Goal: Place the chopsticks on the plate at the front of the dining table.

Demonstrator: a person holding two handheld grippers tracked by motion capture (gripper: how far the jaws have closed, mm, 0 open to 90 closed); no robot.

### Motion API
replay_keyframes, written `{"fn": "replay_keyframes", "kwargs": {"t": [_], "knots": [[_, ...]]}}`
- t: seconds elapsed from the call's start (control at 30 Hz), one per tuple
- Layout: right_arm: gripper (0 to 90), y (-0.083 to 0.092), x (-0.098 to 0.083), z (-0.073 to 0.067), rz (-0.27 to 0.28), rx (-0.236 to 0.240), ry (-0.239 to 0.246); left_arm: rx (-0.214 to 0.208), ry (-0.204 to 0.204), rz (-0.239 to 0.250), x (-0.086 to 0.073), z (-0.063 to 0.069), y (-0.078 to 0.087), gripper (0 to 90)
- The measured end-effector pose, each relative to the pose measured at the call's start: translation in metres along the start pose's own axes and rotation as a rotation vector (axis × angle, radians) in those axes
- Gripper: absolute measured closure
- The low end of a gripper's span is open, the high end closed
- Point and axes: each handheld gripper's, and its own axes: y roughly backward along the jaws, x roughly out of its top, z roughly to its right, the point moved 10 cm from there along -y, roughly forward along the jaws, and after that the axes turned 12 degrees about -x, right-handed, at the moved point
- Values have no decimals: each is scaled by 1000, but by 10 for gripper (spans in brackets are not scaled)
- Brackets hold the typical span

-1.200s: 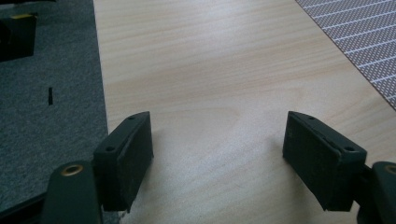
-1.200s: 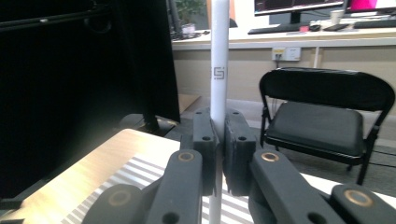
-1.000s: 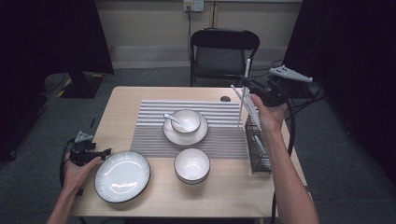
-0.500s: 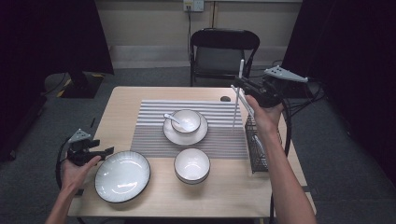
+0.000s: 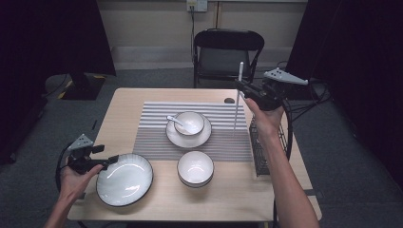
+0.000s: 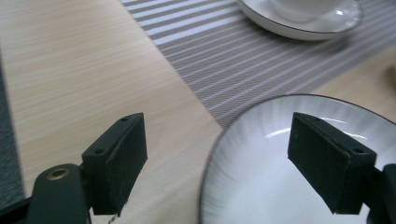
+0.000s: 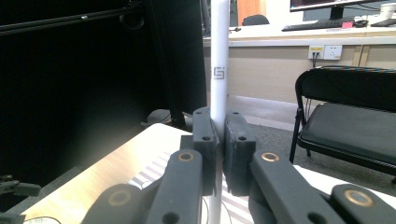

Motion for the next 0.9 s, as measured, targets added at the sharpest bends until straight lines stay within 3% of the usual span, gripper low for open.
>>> {"fn": "replay_keyframes", "kwargs": {"t": [0.13,0.2,0.3,0.37,0.47,0.57,0.77,0.9], "knots": [[851,-1,1,-6,2,13,1,-67,-4,47,5,18,3,211],[851,-1,1,-10,3,23,4,-71,-26,58,6,25,5,215],[851,-2,3,-16,7,36,8,-100,-26,86,9,37,7,228],[851,-2,4,-22,10,48,13,-106,-57,82,9,46,8,237],[851,-3,4,-29,10,67,17,-128,-51,94,11,54,9,237],[851,-4,3,-34,10,81,16,-150,-76,88,13,67,11,235],[851,-6,3,-42,16,99,19,-180,-84,102,18,83,10,235],[851,-5,3,-50,20,120,32,-167,-121,92,23,91,8,238]]}}
